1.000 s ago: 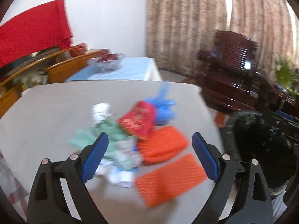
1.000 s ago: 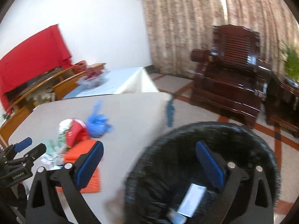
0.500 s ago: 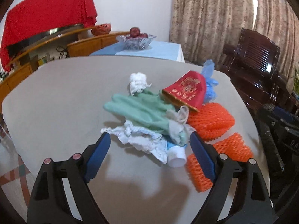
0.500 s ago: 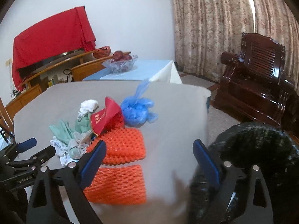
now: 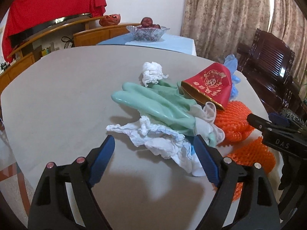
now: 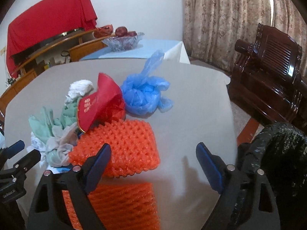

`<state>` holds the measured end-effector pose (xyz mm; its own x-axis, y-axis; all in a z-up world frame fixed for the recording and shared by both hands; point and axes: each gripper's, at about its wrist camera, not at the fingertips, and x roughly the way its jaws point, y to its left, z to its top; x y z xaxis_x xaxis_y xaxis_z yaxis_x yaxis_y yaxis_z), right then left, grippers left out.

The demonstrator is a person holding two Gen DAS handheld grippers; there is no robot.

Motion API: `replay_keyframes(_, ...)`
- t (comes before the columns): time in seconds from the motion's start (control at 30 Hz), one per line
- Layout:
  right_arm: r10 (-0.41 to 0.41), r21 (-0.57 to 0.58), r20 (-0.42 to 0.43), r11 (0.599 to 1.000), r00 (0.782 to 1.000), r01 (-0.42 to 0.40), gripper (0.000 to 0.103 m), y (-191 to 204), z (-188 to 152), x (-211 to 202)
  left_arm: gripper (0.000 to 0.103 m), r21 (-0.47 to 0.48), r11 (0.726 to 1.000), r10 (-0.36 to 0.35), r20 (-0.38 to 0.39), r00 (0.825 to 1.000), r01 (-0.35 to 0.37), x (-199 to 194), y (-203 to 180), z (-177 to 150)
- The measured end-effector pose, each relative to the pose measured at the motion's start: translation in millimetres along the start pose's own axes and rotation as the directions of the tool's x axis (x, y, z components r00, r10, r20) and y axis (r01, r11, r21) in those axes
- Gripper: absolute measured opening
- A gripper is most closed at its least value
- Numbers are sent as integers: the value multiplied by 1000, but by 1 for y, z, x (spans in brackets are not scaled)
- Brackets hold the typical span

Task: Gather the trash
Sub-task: 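Bring both open tools back to the trash pile on the table, then grasp an orange foam net with the right tool while the left tool grasps crumpled clear plastic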

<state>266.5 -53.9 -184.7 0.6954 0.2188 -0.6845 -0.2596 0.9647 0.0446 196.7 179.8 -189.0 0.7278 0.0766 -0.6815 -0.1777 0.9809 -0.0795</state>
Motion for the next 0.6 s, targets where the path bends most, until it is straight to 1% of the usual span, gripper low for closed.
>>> replay_keyframes(0.1,15,-14,-26,1000,1000,-16,86,3,-1,7,76,-10,1000,-17,-19,1000,17,8,0,0)
replay_keyframes(0.13,22,-15,-29,1000,999,-22,85,4,-2,7,73,-14,1000,-28,-29,999,27,11,0,0)
replay_keyframes(0.2,53,-14,-41,998,998,-53,79,4,-2,9,63,-24,999,-48,-48,998,47,15,0,-1)
replay_keyframes(0.23,71,-11,-46,997,996,-72,76,4,-2,9,54,-31,998,-59,-56,997,58,17,0,-2)
replay_keyframes(0.27,105,-5,-52,994,993,-105,67,4,-2,10,45,-38,997,-72,-62,996,69,18,-1,-2)
replay_keyframes(0.3,138,3,-56,990,989,-138,55,4,-2,11,42,-43,996,-85,-67,994,82,18,-1,-3)
replay_keyframes(0.33,171,14,-59,985,983,-171,50,4,-1,10,34,-45,995,-93,-69,993,90,18,-1,-4)
replay_keyframes(0.37,173,14,-54,985,983,-173,45,5,-1,8,28,-45,994,-100,-70,993,97,18,-2,-4)
replay_keyframes(0.4,176,11,-50,984,983,-176,38,5,-1,6,26,-43,994,-104,-68,992,101,16,-3,-5)
replay_keyframes(0.43,180,4,-43,984,983,-180,35,5,0,4,23,-40,994,-103,-63,993,100,14,-4,-4)
replay_keyframes(0.47,182,1,-37,983,983,-182,30,5,2,1,21,-37,994,-101,-57,993,99,12,-6,-5)
replay_keyframes(0.5,187,2,-25,982,982,-187,27,3,4,-4,20,-33,995,-97,-50,994,96,9,-7,-5)
replay_keyframes(0.6,195,3,16,981,981,-195,26,0,9,-21,18,-35,995,-93,-33,995,92,-3,-7,-3)
